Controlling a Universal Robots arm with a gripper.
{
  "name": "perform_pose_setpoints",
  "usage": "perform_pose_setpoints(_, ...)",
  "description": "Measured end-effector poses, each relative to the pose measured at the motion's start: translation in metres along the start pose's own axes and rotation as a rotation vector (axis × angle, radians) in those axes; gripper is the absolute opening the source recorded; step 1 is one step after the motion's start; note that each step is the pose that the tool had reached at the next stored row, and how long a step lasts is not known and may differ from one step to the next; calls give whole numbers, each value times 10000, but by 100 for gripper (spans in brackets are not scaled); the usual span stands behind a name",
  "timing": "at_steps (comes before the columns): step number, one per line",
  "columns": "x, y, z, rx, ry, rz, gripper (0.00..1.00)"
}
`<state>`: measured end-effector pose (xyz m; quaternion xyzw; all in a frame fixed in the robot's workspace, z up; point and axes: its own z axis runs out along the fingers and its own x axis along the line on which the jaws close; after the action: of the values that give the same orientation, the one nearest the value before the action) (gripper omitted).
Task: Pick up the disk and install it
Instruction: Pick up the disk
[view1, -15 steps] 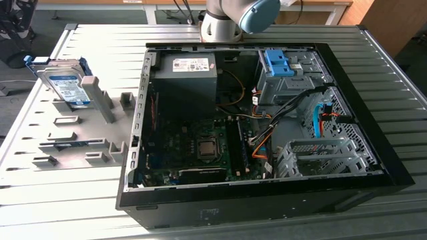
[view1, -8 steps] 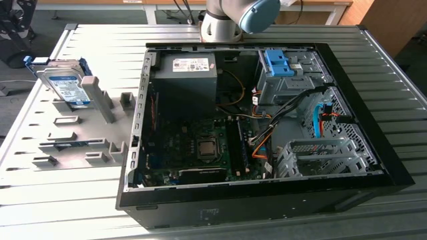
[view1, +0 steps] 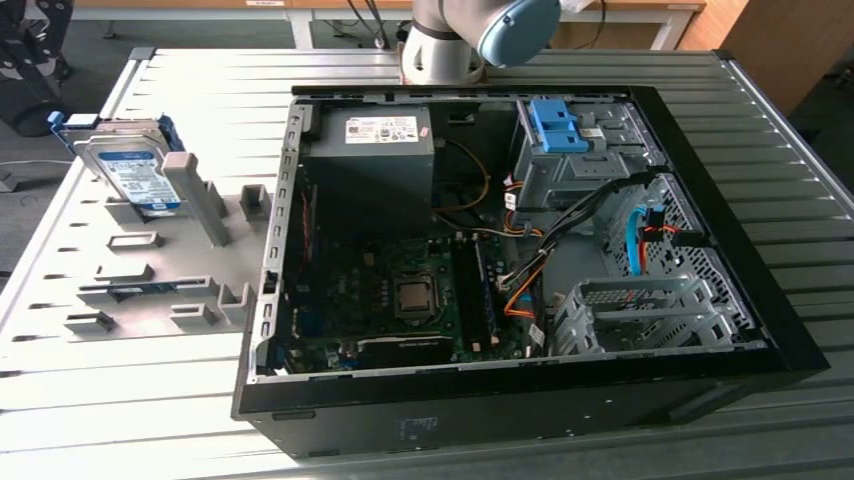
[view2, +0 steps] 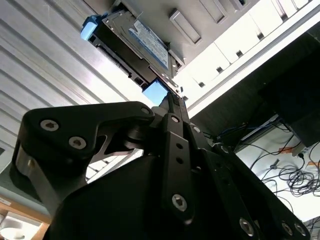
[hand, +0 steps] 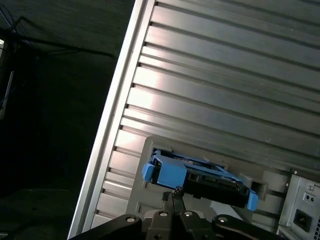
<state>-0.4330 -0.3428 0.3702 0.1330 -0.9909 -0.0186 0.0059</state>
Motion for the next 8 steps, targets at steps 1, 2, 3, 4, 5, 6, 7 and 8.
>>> perform_pose_setpoints(1,0,0,0,1,3,-106,11)
perform_pose_setpoints(2,0,0,0,1,8,-209,11)
perform_pose_setpoints(3,0,0,0,2,13,-313,11)
perform_pose_setpoints(4,0,0,0,3,16,-419,11)
perform_pose_setpoints(5,0,0,0,4,20,-525,11)
perform_pose_setpoints(6,0,0,0,5,25,-639,11)
perform_pose_setpoints(7,0,0,0,6,29,-744,11)
perform_pose_setpoints(8,0,0,0,6,33,-846,11)
